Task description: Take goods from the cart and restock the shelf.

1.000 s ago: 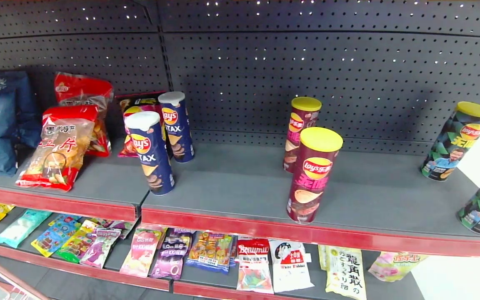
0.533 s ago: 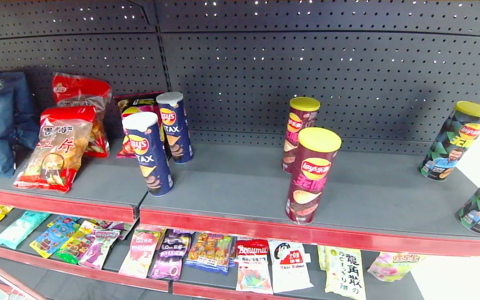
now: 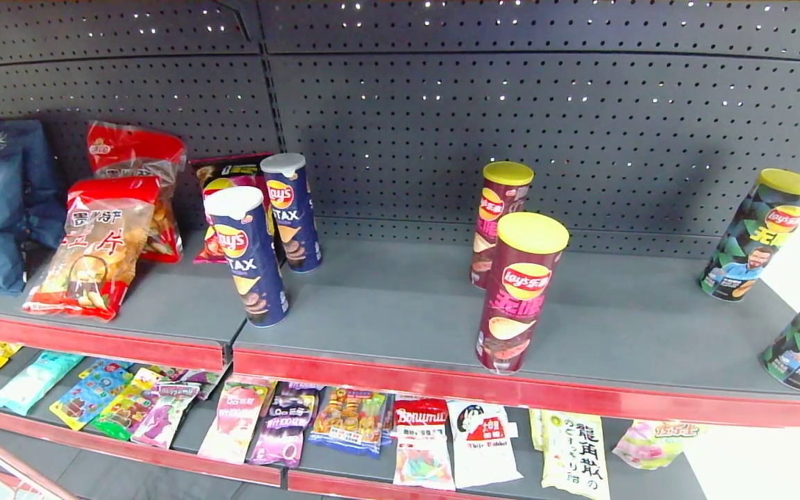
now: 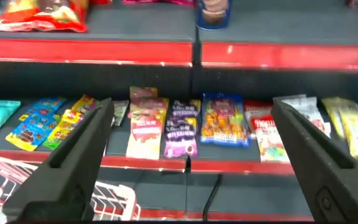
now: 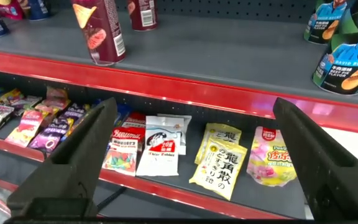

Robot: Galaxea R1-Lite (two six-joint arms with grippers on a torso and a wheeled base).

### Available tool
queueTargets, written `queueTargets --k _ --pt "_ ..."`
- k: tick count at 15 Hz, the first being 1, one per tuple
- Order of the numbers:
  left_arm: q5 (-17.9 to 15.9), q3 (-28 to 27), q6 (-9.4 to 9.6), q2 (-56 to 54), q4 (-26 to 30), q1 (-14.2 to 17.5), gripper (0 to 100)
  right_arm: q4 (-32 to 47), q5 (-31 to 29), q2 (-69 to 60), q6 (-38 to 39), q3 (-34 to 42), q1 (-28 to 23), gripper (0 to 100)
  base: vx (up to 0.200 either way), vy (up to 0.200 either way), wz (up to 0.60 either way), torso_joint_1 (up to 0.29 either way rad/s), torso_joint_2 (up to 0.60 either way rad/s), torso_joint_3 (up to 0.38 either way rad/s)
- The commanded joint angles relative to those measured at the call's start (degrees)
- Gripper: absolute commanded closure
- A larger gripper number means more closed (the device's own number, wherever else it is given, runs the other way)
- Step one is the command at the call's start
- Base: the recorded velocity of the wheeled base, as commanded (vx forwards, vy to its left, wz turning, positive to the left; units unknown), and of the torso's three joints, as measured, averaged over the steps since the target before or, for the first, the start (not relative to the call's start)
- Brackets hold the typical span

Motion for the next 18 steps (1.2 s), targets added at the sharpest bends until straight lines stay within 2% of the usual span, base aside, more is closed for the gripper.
queueTargets --k 1,4,6,7,8,11,15,18 --pt "-0.3 -0.2 -0.62 0.4 -0.1 0.0 0 0.0 0.1 0.1 0.1 -0.1 0.0 0 0.000 0.000 0.00 0.000 0.00 0.000" --pt "0.2 -0.1 -0.71 0.3 -0.1 0.0 0 0.1 0.6 1.7 -0.1 -1.6 0.2 0 0.000 0.000 0.00 0.000 0.00 0.000" --pt "0.6 -0.1 -0.71 0.4 -0.1 0.1 0 -0.1 2.8 11.4 0.2 -8.7 0.6 0 0.000 0.000 0.00 0.000 0.00 0.000" --pt "0.4 -0.1 -0.62 -0.5 -0.1 3.2 0 -0.2 7.0 16.2 -0.6 -12.0 1.0 0 0.000 0.000 0.00 0.000 0.00 0.000" --pt "0.4 -0.1 -1.06 -1.3 -0.1 5.1 0 -0.2 8.5 20.1 -2.3 -13.9 1.0 0 0.000 0.000 0.00 0.000 0.00 0.000" --pt "-0.7 -0.1 -0.80 -5.2 -0.1 4.6 0 -0.4 8.8 36.0 -9.3 -20.8 1.3 0 0.000 0.000 0.00 0.000 0.00 0.000" --pt "-1.0 -0.1 -0.53 -5.2 -0.1 4.7 0 -2.0 8.5 53.1 -10.1 -22.6 10.7 0 0.000 0.000 0.00 0.000 0.00 0.000" --pt "-1.0 -0.1 -0.53 -5.2 -0.1 4.6 0 -4.9 8.0 63.4 -10.1 -24.5 12.7 0 0.000 0.000 0.00 0.000 0.00 0.000"
